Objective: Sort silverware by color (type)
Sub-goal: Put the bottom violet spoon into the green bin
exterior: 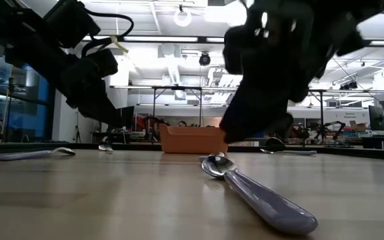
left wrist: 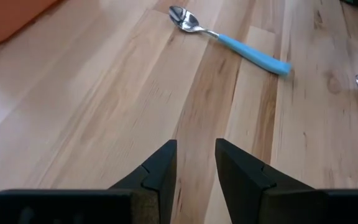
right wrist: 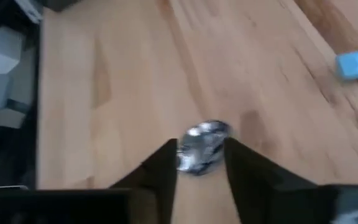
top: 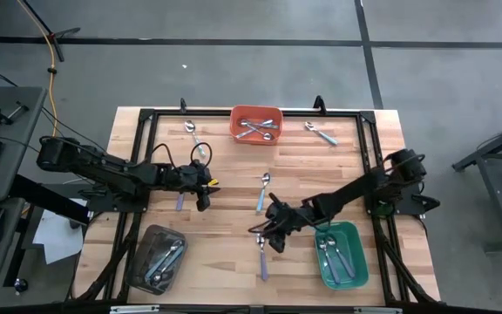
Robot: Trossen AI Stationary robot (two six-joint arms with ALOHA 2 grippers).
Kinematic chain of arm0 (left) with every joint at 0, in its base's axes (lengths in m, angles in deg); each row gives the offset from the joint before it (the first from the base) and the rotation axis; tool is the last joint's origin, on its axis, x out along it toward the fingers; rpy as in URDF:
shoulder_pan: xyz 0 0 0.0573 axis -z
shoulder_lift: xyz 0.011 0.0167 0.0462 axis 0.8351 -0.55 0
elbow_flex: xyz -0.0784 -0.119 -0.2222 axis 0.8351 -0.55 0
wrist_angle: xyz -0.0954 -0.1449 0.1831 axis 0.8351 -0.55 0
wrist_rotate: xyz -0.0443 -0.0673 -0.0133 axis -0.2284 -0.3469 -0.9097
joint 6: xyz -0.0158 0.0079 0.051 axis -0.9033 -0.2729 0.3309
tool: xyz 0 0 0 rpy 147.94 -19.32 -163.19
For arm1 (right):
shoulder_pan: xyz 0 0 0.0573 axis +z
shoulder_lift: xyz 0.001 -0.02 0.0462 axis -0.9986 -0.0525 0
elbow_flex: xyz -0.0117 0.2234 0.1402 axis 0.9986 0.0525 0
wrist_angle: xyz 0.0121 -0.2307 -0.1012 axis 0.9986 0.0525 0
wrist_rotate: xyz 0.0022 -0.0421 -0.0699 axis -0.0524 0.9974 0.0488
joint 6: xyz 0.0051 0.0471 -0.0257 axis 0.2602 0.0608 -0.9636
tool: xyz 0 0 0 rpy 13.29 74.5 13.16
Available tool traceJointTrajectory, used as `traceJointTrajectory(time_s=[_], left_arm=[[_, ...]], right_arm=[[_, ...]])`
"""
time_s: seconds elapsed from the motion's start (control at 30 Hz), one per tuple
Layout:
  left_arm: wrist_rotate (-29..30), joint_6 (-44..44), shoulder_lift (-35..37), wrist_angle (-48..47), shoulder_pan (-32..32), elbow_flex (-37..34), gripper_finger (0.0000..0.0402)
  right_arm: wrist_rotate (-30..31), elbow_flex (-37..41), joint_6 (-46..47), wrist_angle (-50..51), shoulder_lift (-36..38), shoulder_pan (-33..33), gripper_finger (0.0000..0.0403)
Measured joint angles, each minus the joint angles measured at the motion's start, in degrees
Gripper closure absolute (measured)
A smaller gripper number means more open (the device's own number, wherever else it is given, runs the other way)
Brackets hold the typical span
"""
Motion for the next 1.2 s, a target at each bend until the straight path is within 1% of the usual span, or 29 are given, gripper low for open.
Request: traceJointTrajectory(time_s=[0.1,0.17,0.23,0.33,0.43,0.53,0.63,0.77,0.9,0.93,1.1,1.2], left_arm=[[0.01,0.1,-0.02,-0.1,0.11,-0.01,0.0298],[0.15,0.42,-0.02,-0.09,0.44,-0.01,0.0298],[0.2,1.13,-0.02,-0.09,0.87,-0.01,0.0298],[0.26,1.53,-0.02,-0.04,1.54,-0.01,0.0298],[0.87,1.58,-0.02,0.0,1.88,-0.01,0.0298],[1.02,1.58,-0.02,0.02,1.88,-0.03,0.0298],[1.03,1.58,-0.02,0.04,1.88,-0.03,0.0298],[1.03,1.58,-0.02,0.04,1.88,-0.03,0.0298],[1.03,1.56,-0.02,0.04,1.88,-0.03,0.0298],[1.03,1.58,-0.02,0.04,1.88,-0.03,0.0298],[1.03,2.54,-0.02,0.03,1.88,-0.05,0.0298],[1.03,2.73,-0.02,0.0,1.88,-0.05,0.0298]], right_arm=[[-0.55,0.0,-0.84,0.25,-1.42,-1.42,0.0237],[-0.82,0.0,-2.14,-0.02,-1.99,-2.08,0.0219],[-2.02,0.0,-3.06,-0.52,-2.71,-2.57,0.0213],[-5.43,0.0,-3.47,-2.24,-4.17,-3.05,0.0215],[-7.49,-0.02,-3.48,-5.09,-5.91,-3.29,0.0231],[-8.5,-0.07,-3.78,-8.41,-7.48,-3.28,0.0257],[-8.93,-0.07,-3.91,-10.27,-8.42,-3.28,0.0287],[-8.86,-0.07,-4.61,-10.06,-8.64,-3.28,0.0332],[-9.19,-0.07,-5.62,-10.1,-8.66,-3.26,0.0385],[-9.32,-0.07,-5.62,-10.12,-8.66,-3.26,0.0393],[-11.53,-0.07,-5.91,-9.51,-8.2,-3.32,0.0393],[-12.03,0.0,-6.01,-8.63,-6.5,-3.3,0.04]])
